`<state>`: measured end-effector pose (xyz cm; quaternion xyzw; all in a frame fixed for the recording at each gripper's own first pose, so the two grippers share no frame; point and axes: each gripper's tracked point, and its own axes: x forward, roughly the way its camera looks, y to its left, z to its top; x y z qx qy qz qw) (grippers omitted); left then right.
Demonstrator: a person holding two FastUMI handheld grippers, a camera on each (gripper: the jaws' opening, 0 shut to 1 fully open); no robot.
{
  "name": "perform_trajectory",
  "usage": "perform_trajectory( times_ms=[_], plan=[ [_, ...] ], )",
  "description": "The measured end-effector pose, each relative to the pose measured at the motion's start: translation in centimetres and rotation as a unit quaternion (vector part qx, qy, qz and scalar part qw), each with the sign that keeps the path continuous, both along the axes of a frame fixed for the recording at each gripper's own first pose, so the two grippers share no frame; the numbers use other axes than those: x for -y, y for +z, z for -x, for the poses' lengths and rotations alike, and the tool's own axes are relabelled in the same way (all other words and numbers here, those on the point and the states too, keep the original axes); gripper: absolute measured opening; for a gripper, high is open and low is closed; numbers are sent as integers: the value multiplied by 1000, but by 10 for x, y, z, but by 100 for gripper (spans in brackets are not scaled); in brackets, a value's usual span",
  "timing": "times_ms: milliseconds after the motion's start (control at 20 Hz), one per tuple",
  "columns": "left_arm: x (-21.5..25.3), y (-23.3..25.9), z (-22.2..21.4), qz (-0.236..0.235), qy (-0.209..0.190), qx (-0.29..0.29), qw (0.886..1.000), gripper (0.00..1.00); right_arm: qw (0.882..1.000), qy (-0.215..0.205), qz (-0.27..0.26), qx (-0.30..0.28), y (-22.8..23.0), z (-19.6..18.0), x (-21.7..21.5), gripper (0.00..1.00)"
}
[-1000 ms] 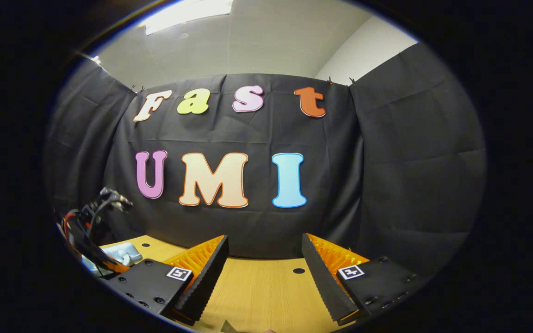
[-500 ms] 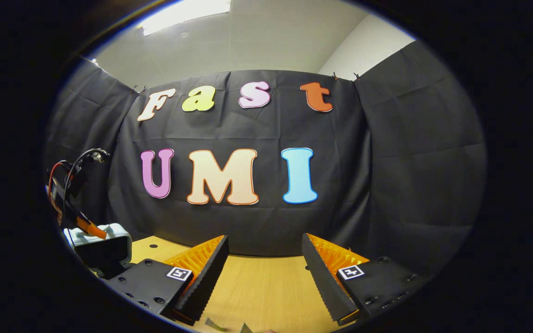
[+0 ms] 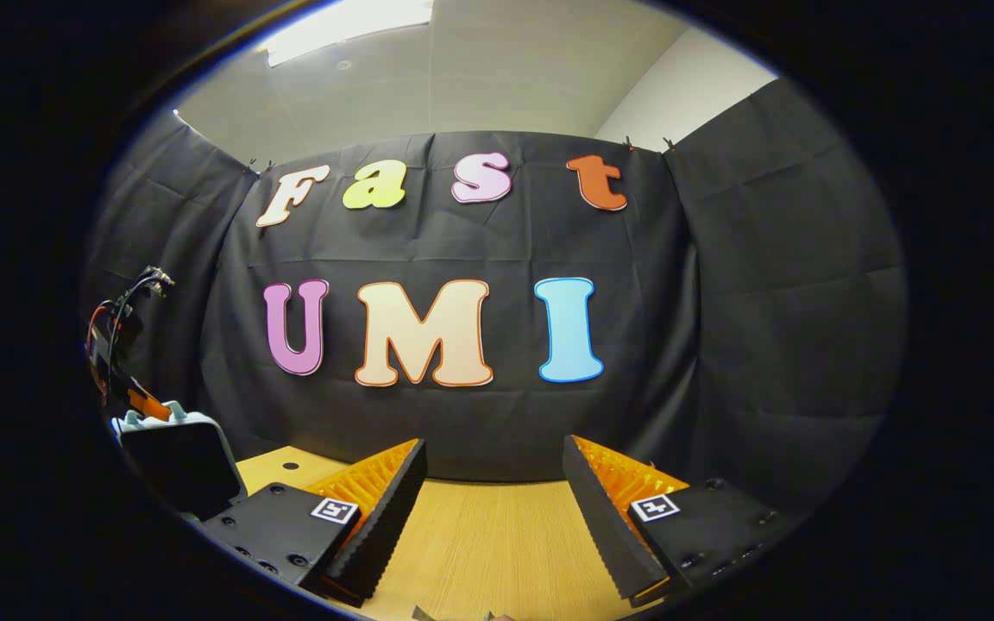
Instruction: First open the suitcase, pack the skin care products into it, and then close the suitcase.
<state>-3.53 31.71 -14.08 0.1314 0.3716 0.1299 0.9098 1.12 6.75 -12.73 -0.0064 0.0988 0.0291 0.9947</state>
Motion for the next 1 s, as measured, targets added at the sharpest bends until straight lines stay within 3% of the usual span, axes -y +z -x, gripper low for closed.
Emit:
perform_trajectory(
  times_ms=[350,600,1000],
  plan=[
    [-87,2,9,-8,36,22,999,0,1000,-25,15,11,2,2,-26,100],
    [-126,-2,11,30,48,44,997,0,999,-35,16,8,0,7,-56,98],
    [-189,-45,29,66,80,26,994,0,999,-32,15,2,4,13,-100,98]
  ],
)
